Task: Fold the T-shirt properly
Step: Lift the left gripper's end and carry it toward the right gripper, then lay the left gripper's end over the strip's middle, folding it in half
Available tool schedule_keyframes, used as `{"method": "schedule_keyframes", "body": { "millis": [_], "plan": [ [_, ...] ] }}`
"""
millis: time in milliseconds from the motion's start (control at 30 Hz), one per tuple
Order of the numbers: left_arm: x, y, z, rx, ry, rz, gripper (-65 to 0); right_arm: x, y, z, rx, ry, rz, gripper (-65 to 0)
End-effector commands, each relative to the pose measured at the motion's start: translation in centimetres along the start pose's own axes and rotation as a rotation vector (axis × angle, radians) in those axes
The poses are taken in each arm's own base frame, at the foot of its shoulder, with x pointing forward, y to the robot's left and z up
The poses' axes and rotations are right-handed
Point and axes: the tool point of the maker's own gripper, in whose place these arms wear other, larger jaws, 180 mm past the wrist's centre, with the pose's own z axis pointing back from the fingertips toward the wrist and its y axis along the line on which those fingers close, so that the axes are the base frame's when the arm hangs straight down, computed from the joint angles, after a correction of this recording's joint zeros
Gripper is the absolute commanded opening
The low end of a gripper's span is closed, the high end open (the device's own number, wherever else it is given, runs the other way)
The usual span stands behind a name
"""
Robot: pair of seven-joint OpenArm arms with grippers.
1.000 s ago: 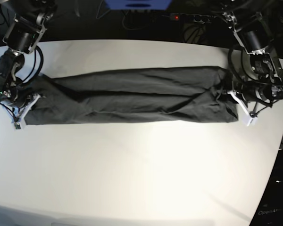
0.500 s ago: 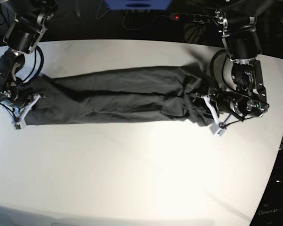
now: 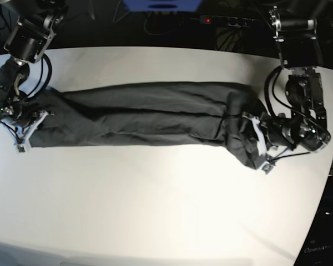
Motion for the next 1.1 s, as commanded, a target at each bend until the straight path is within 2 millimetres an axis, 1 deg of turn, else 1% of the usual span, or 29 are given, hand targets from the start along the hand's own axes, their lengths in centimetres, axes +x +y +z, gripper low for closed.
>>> {"method": "schedule_keyframes", "body": {
  "millis": [0, 67, 167, 267, 367, 433, 533, 600, 700, 867, 1067],
  "plan": [
    [2.3, -0.1, 1.1, 0.014, -0.061, -0.051, -61.4, -3.2, 1.3, -0.6, 0.031, 0.133, 0.024, -64.7],
    [3.3, -1.5, 1.1, 0.004, -0.071, -0.111, -61.4, -3.2, 1.3, -0.6, 0.031, 0.133, 0.024, -64.7],
    [3.7, -3.0, 0.6, -0.019, -0.06, -0.165, -61.4, -3.3, 1.3, -0.6, 0.031, 0.135, 0.024, -64.7],
    [4.1, -4.8, -0.1, -0.054, -0.067, -0.187, -61.4, -3.8, 1.4, -0.6, 0.032, 0.144, 0.025, -64.7],
    [4.1, -5.9, 0.1, -0.063, -0.082, -0.203, -61.4, -3.8, 1.4, -0.6, 0.032, 0.144, 0.025, -64.7],
    [4.6, -6.8, 0.2, -0.072, -0.104, -0.212, -61.4, -3.9, 1.4, -0.6, 0.032, 0.146, 0.025, -64.7],
    [5.3, -8.9, 0.3, -0.096, -0.128, -0.257, -61.4, -3.9, 1.4, -0.6, 0.031, 0.146, 0.024, -64.7],
    [5.3, -10.5, -0.1, -0.126, -0.131, -0.275, -61.4, -3.9, 1.4, -0.6, 0.031, 0.146, 0.024, -64.7],
    [5.8, -12.6, -0.6, -0.165, -0.135, -0.218, -61.4, -3.9, 1.4, -0.6, 0.031, 0.146, 0.024, -64.7],
    [6.6, -13.9, -1.1, -0.199, -0.151, -0.143, -61.4, -3.9, 1.4, -0.6, 0.031, 0.146, 0.024, -64.7],
    [8.1, -16.3, -1.3, -0.251, -0.179, -0.021, -61.4, -3.9, 1.4, -0.6, 0.031, 0.146, 0.024, -64.7]
  ]
}}
